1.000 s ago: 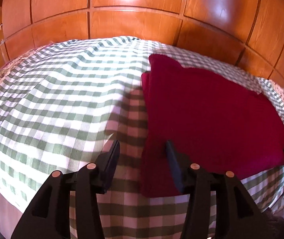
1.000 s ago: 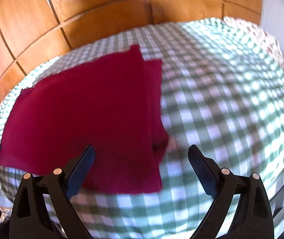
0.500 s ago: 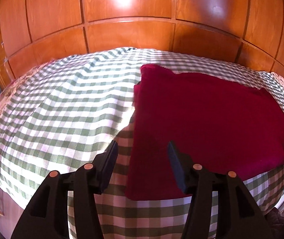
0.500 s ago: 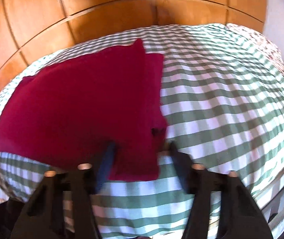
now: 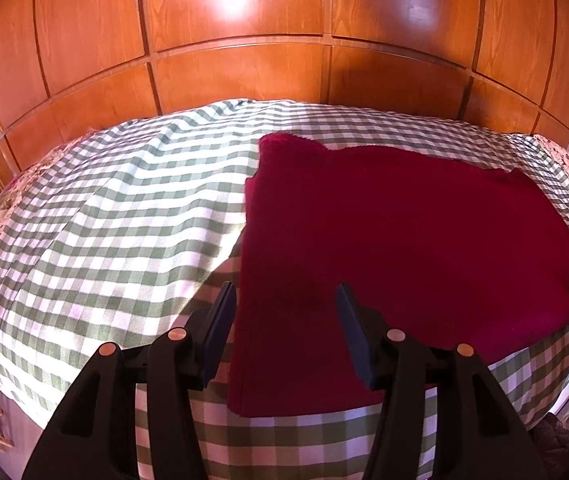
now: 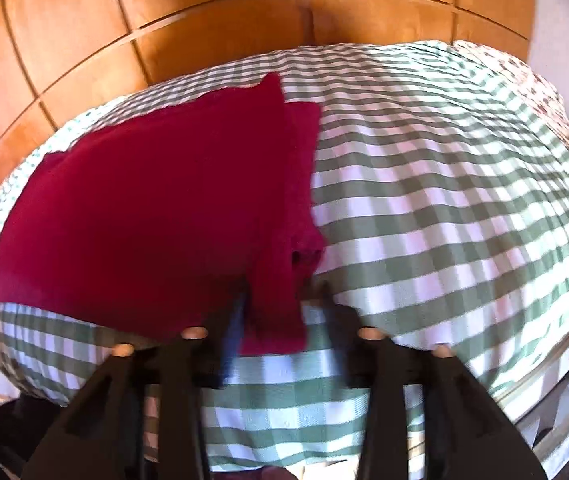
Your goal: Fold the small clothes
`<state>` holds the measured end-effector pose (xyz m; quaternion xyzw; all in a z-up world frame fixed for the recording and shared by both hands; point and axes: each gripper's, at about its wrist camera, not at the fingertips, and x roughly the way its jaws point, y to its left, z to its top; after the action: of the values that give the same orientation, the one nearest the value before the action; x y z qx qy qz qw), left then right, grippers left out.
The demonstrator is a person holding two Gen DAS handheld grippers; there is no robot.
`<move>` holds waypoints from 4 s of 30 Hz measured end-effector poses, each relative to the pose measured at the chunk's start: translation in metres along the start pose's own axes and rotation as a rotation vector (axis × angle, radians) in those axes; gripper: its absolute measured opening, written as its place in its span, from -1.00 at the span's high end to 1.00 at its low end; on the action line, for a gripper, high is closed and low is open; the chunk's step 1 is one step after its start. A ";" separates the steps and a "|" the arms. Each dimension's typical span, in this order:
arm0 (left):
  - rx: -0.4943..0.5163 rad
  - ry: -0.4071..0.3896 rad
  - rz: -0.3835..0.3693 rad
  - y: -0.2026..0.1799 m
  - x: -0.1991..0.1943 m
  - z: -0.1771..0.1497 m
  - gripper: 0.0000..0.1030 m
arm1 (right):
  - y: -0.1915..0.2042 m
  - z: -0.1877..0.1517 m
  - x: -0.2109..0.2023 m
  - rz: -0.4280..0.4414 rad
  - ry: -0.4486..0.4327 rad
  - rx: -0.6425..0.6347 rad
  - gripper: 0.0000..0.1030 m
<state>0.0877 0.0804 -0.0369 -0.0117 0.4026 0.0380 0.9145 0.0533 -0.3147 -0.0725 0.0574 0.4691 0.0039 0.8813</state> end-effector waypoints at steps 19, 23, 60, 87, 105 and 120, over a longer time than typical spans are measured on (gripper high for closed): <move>0.091 0.025 -0.133 -0.062 0.024 0.024 -0.04 | -0.035 0.045 0.041 0.327 0.060 0.241 -0.62; 0.093 0.064 -0.189 -0.075 0.036 0.031 -0.04 | -0.035 0.046 0.044 0.432 0.076 0.273 -0.62; -0.079 0.056 -0.186 -0.012 0.040 0.029 -0.05 | 0.152 0.109 -0.015 0.418 -0.038 -0.157 0.44; -0.395 0.276 -0.811 -0.007 0.087 0.072 -0.64 | 0.217 0.059 -0.012 0.587 -0.060 -0.366 -0.59; -0.136 0.495 -0.796 -0.090 0.139 0.117 -0.07 | 0.166 0.046 -0.029 0.768 -0.006 -0.256 -0.59; -0.006 0.126 -0.645 -0.052 0.052 0.135 0.62 | 0.181 0.034 -0.026 0.654 -0.006 -0.290 -0.19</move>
<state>0.2261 0.0385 0.0157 -0.1435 0.4337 -0.2533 0.8527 0.0755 -0.1398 -0.0129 0.0789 0.4179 0.3523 0.8337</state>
